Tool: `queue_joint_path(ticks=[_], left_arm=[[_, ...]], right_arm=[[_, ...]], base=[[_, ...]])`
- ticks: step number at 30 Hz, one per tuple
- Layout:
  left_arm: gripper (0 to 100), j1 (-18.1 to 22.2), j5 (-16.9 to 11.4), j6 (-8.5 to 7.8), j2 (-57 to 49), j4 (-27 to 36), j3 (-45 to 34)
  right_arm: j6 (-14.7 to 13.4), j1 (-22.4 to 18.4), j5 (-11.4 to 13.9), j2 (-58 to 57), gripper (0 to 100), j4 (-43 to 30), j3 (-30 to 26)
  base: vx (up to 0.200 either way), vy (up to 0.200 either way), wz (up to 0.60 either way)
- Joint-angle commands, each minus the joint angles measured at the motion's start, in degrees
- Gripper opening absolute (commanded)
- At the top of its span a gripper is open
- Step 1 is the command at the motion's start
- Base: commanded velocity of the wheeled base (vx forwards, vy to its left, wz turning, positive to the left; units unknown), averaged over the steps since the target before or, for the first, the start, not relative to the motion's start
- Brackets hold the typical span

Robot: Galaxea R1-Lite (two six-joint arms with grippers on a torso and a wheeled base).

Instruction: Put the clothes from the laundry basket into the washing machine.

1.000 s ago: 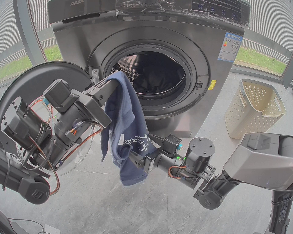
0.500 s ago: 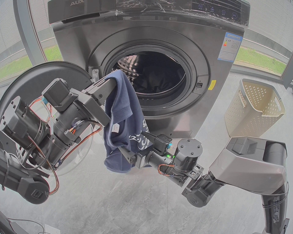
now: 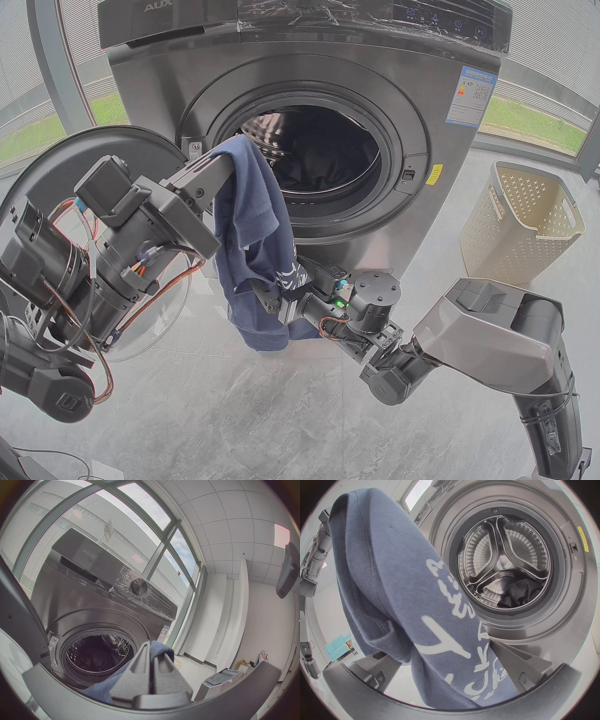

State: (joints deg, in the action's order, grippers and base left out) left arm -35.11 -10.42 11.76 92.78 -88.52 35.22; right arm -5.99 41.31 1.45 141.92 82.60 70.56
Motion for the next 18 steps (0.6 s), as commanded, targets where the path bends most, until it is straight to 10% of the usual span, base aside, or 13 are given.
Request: queue_joint_path(ticks=[1, 8, 9, 18], left_arm=[[0, -0.31, -0.04, 0.01, -0.76, 0.01, -0.15], [0, 0.13, 0.05, 0.1, -0.76, 0.01, -0.15], [0, 0.22, 0.14, 0.1, -0.76, 0.01, -0.15], [0, 4.87, 0.4, 0.19, 1.08, 0.27, -0.59]], right_arm=[[0.1, -0.18, 0.04, 2.83, 100, -0.07, 2.74], [0.01, -0.36, -0.13, 3.54, 100, 0.63, 4.59], [0.01, -0.44, -0.13, 3.45, 0, 0.8, 4.5], [0.01, -2.99, -0.04, -4.46, 0, 1.77, -3.32]], base=[[0.0, 0.0, 0.0], [0.0, 0.0, 0.0], [0.0, 0.0, 0.0], [0.0, 0.0, 0.0]])
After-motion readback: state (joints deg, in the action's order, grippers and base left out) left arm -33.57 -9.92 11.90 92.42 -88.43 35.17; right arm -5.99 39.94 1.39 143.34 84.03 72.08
